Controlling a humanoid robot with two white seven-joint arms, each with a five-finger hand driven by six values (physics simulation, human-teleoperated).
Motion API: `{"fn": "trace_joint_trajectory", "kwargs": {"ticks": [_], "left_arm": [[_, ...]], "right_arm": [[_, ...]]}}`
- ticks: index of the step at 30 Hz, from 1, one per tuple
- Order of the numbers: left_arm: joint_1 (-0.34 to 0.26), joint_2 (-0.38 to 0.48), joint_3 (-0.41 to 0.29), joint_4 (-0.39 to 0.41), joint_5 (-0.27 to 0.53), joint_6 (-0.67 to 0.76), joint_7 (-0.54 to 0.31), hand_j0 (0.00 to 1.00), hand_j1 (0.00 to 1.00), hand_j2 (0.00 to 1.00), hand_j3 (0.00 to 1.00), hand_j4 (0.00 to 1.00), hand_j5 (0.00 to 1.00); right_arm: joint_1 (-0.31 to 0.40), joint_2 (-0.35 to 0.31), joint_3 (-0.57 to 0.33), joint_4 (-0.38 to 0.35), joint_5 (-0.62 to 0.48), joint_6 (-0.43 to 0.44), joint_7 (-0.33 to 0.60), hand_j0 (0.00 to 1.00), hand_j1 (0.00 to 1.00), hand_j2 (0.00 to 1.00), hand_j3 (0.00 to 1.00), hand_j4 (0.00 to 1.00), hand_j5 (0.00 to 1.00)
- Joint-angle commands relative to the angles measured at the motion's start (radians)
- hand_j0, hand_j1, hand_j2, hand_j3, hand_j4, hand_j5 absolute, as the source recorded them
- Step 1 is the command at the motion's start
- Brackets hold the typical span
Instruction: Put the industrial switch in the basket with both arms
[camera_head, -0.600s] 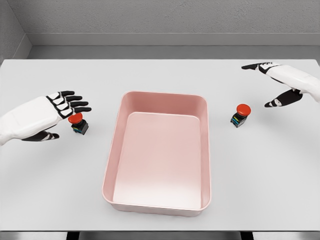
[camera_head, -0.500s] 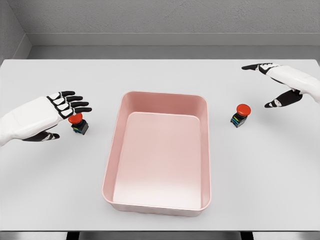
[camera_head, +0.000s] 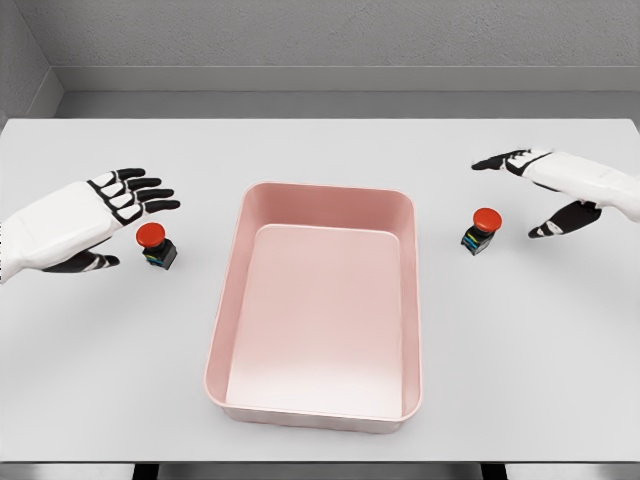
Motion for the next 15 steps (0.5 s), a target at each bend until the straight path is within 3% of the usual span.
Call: {"fn": "trace_joint_trajectory", "kwargs": {"ticks": [1, 3, 6, 8, 10, 15], "left_arm": [[0.000, -0.030, -0.006, 0.015, -0.003, 0.001, 0.000, 1.00, 1.00, 1.00, 1.00, 1.00, 1.00], [-0.003, -0.031, -0.009, 0.016, -0.066, 0.001, -0.004, 1.00, 1.00, 1.00, 1.00, 1.00, 1.00], [-0.049, -0.024, -0.087, 0.033, -0.081, 0.001, -0.006, 1.00, 1.00, 1.00, 1.00, 1.00, 1.00], [-0.061, -0.025, -0.101, 0.038, -0.113, 0.001, -0.009, 1.00, 1.00, 1.00, 1.00, 1.00, 1.00], [-0.097, -0.022, -0.144, 0.074, -0.118, 0.001, -0.012, 1.00, 1.00, 1.00, 1.00, 1.00, 1.00], [-0.141, -0.022, -0.171, 0.139, -0.118, 0.001, -0.012, 1.00, 1.00, 1.00, 1.00, 1.00, 1.00]], "right_arm": [[-0.002, -0.004, 0.020, -0.008, -0.003, -0.007, 0.001, 1.00, 1.00, 1.00, 1.00, 1.00, 1.00], [0.000, -0.001, 0.030, -0.020, -0.003, -0.016, 0.001, 1.00, 1.00, 1.00, 1.00, 1.00, 1.00], [-0.008, 0.005, 0.033, -0.020, -0.003, -0.013, 0.009, 1.00, 1.00, 1.00, 1.00, 1.00, 1.00], [-0.011, 0.017, 0.033, -0.019, -0.003, -0.004, 0.029, 1.00, 1.00, 1.00, 1.00, 1.00, 1.00], [-0.021, 0.034, 0.033, -0.016, -0.001, 0.015, 0.049, 1.00, 1.00, 1.00, 1.00, 1.00, 1.00], [-0.029, 0.054, 0.037, -0.008, 0.000, 0.038, 0.072, 1.00, 1.00, 1.00, 1.00, 1.00, 1.00]]}}
